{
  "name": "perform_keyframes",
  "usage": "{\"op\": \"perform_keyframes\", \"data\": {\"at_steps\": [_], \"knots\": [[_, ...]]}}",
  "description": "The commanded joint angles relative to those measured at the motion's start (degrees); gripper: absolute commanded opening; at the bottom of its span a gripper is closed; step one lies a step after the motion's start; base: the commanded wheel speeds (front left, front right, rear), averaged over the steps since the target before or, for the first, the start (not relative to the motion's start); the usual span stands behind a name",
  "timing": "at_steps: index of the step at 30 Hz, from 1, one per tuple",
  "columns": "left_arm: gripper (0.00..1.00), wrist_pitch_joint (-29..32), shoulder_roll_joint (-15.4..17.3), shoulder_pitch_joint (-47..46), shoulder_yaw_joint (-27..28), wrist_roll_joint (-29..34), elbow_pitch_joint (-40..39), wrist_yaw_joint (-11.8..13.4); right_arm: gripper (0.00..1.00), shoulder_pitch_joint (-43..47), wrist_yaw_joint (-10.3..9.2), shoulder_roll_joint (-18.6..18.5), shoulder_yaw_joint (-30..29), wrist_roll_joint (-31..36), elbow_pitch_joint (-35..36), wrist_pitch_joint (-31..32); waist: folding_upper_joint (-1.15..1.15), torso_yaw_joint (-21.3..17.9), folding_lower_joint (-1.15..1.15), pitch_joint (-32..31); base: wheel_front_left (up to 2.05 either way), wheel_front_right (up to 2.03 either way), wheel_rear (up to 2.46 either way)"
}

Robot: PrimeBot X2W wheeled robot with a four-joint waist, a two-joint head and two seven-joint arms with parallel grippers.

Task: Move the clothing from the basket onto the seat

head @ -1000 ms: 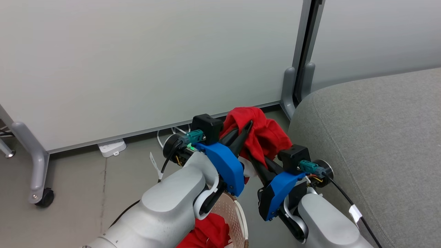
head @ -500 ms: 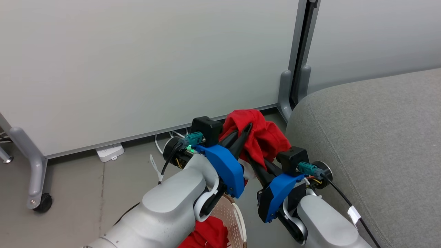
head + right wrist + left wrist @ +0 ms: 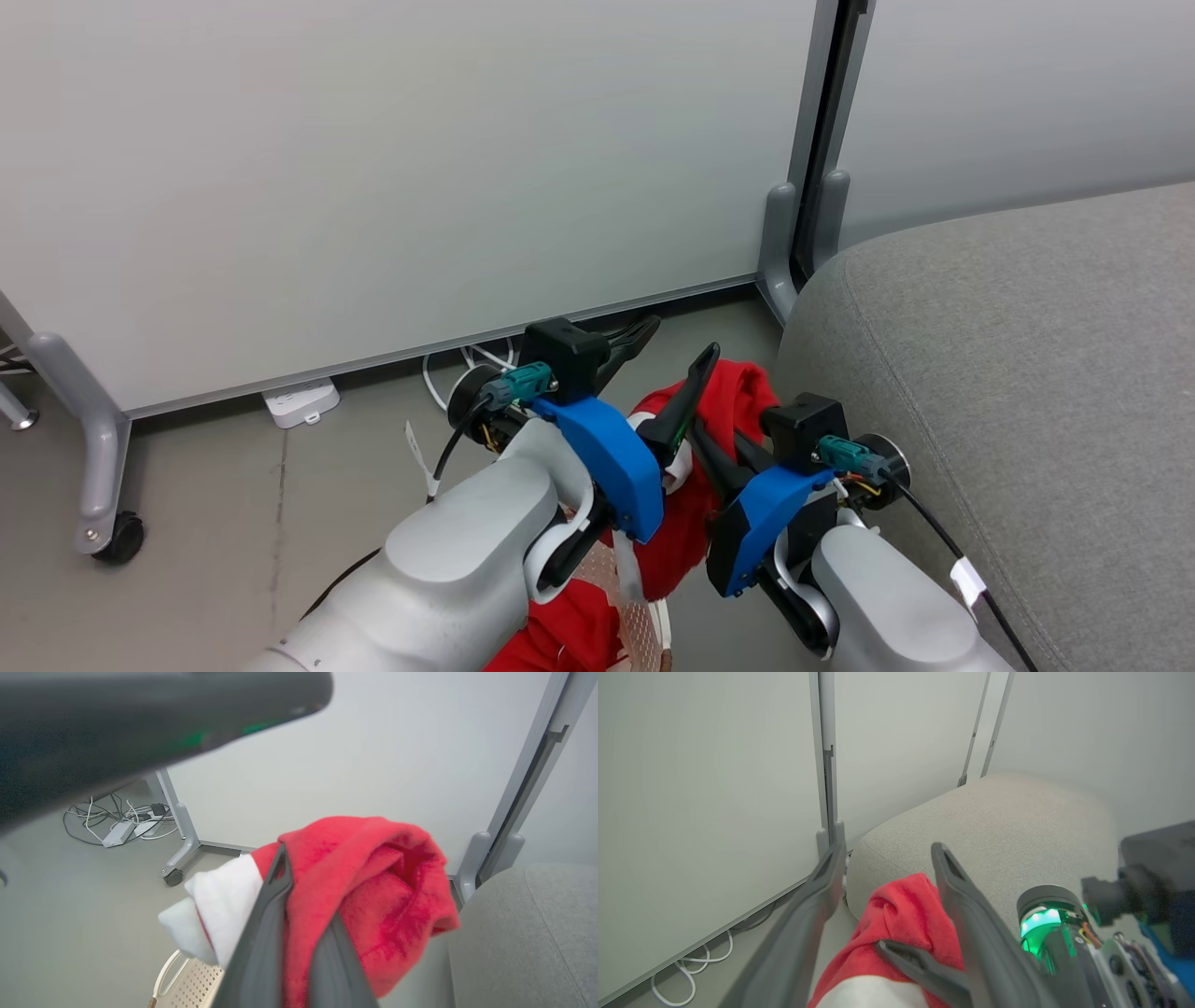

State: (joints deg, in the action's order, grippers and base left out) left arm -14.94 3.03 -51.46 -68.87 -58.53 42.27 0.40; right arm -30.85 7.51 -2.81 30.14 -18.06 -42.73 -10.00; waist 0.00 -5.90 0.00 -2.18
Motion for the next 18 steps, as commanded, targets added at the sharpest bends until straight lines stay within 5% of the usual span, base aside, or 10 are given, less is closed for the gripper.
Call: {"op": "perform_keyframes", "data": {"at_steps": [1, 18], "knots": [[1.00, -0.3, 0.5, 0.8, 0.9, 0.8, -0.5, -0.1, 0.00, -1.1, -0.04, -0.1, -0.2, 0.5, -0.1, -0.4, 0.00, 0.1, 0.00, 0.1, 0.00, 0.00, 0.00], [1.00, -0.3, 9.3, 27.0, 24.4, 25.2, -21.3, -2.2, 0.00, -1.2, -0.04, -0.1, -1.9, 1.4, -0.6, -0.6, 0.00, 0.9, 0.00, 1.4, 0.00, 0.00, 0.00]]}}
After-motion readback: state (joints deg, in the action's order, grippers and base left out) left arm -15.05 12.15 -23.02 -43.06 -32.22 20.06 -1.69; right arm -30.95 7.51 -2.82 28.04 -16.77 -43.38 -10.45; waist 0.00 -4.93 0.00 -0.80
